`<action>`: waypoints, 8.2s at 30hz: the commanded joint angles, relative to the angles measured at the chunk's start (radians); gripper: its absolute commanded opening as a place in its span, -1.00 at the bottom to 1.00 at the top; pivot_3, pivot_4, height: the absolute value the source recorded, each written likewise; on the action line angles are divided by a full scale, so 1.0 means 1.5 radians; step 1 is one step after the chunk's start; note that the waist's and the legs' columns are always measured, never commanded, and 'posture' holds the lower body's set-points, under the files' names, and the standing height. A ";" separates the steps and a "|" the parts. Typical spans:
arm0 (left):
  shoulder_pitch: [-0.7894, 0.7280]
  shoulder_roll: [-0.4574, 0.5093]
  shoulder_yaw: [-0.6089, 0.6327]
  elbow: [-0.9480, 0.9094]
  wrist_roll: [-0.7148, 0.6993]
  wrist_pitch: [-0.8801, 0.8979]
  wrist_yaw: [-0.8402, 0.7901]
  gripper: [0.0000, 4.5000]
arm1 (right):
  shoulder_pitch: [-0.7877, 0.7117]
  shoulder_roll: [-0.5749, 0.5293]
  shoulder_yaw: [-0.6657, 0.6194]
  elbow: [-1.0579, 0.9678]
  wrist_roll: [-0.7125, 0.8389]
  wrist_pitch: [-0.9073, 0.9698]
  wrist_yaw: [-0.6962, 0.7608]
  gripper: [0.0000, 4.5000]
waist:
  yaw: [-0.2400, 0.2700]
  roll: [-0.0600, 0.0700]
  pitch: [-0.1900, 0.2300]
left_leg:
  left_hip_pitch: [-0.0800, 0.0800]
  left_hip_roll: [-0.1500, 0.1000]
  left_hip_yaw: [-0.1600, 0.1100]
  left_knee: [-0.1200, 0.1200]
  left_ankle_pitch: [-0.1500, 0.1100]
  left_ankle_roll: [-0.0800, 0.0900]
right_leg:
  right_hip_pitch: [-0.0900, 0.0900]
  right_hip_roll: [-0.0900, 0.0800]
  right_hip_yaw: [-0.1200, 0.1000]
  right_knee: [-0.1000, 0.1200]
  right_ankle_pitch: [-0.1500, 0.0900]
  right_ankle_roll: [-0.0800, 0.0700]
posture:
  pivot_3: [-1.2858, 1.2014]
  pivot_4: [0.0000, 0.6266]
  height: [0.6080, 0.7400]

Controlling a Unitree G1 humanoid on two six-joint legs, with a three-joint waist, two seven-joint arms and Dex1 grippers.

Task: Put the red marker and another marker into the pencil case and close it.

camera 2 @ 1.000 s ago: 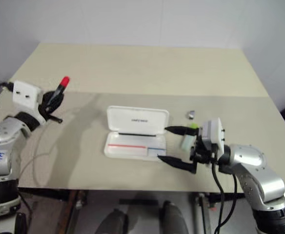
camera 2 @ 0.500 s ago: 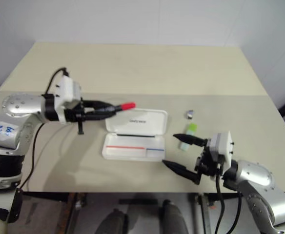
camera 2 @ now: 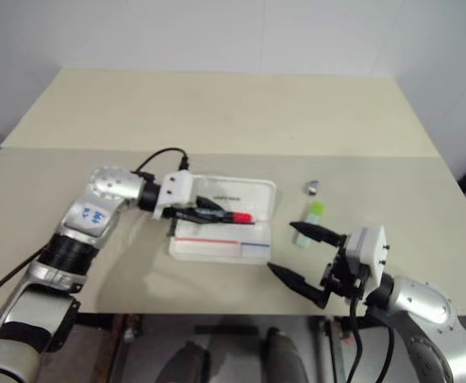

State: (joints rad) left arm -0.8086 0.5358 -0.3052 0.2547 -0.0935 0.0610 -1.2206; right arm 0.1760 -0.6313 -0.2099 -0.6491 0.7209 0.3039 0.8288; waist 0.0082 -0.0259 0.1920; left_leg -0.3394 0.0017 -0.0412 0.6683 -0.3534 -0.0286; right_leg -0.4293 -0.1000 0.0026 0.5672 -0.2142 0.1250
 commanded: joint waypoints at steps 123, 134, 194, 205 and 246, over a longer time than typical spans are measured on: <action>0.350 0.166 0.417 -0.255 -0.459 0.130 -0.166 1.00 | -0.419 0.210 0.072 0.203 -0.384 0.731 -0.568 -0.52 | -0.001 -0.001 -0.001 | 0.002 0.000 -0.003 0.000 0.000 0.000 | 0.000 0.000 0.001 0.003 -0.002 -0.005 | 0.03 -0.52 1.00; 0.335 0.151 0.416 -0.238 -0.462 0.130 -0.166 1.00 | -0.516 0.131 0.016 0.223 -0.323 0.513 -0.442 -0.52 | -0.023 0.002 0.000 | -0.004 0.000 -0.001 -0.003 0.000 0.000 | -0.009 0.001 0.001 0.004 -0.001 -0.003 | 0.03 -0.52 1.00; 0.552 0.160 0.549 -0.241 -0.468 0.025 -0.186 1.00 | -0.722 0.151 0.598 0.269 -0.404 0.290 0.042 -0.52 | -0.027 0.002 0.001 | -0.010 0.001 0.000 0.000 0.002 -0.004 | -0.019 0.001 0.001 0.012 -0.002 -0.005 | 0.03 -0.52 1.00; 0.569 0.156 0.559 -0.260 -0.472 0.026 -0.173 1.00 | -0.732 0.190 0.593 0.329 -0.440 0.261 0.054 -0.52 | -0.027 0.002 0.001 | -0.010 0.001 0.000 0.002 0.002 -0.004 | -0.020 0.001 0.001 0.014 -0.002 -0.005 | 0.03 -0.52 1.00; 0.435 0.137 0.478 -0.236 -0.469 0.042 -0.140 1.00 | -0.661 -0.119 0.346 0.107 -0.287 0.458 0.190 0.99 | -0.024 0.002 0.001 | -0.010 0.001 0.000 0.006 0.002 -0.004 | -0.019 0.002 0.001 0.016 -0.002 -0.006 | 0.03 -0.52 1.00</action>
State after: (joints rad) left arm -0.1442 0.7437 0.4086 -0.1005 -0.7842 0.1221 -1.4379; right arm -0.8120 -0.7801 0.3636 -0.4807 0.2904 1.0034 1.1137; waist -0.0279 -0.0231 0.1928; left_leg -0.3549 0.0037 -0.0414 0.6780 -0.3507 -0.0344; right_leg -0.4579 -0.0976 0.0041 0.5906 -0.2172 0.1166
